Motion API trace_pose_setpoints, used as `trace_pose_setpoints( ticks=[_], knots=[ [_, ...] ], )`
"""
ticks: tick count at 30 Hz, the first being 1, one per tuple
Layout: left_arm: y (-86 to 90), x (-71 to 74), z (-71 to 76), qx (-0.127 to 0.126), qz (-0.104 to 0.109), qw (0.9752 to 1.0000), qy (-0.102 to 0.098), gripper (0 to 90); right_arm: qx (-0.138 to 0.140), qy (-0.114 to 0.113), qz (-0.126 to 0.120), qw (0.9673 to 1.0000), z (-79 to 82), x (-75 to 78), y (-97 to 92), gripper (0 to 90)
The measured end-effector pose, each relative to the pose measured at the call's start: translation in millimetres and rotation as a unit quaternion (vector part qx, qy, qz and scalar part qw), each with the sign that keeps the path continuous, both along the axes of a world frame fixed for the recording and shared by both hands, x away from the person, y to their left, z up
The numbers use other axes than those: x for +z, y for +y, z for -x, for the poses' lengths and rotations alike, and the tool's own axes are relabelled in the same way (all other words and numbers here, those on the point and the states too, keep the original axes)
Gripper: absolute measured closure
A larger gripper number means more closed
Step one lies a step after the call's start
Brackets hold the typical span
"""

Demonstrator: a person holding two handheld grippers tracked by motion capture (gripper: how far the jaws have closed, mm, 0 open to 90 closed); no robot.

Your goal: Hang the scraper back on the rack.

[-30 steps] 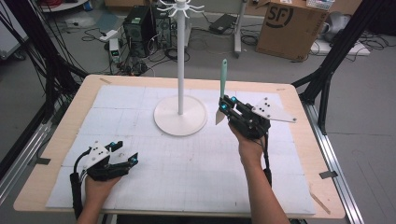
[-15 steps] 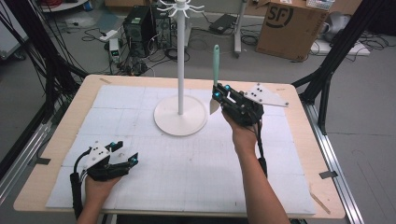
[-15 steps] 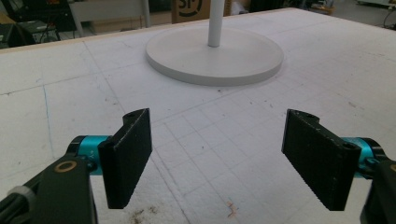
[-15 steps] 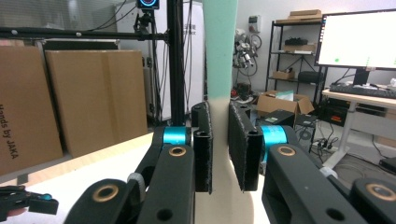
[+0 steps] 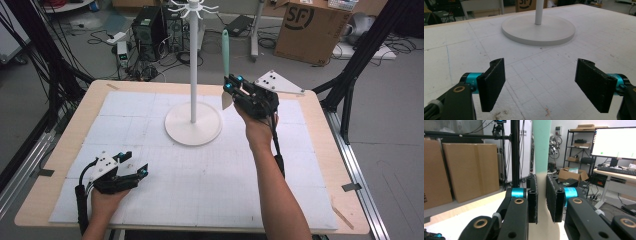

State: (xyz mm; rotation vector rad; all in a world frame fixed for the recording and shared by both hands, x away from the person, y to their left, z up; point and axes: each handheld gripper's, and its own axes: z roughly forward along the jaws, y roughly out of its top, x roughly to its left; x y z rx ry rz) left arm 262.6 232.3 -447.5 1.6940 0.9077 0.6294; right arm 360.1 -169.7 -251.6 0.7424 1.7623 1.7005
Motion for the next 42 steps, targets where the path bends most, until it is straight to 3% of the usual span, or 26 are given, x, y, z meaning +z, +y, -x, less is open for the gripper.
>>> trace_pose_setpoints(
  ticks=[22,29,42],
  knots=[
    [0.2,0.1,0.1,-0.001,0.0,1.0,0.002,24.9,-0.006,0.01,0.016,0.9998,-16.3,12.1,35.0,80.6],
    [0.1,0.1,0.2,-0.002,0.0,1.0,0.002,24.9,-0.011,0.009,0.025,0.9996,-19.5,15.6,39.3,80.6],
    [0.1,0.1,0.2,-0.002,0.0,1.0,0.002,24.9,-0.019,0.014,0.02,0.9995,-23.4,19.4,40.2,80.5]
  ],
)
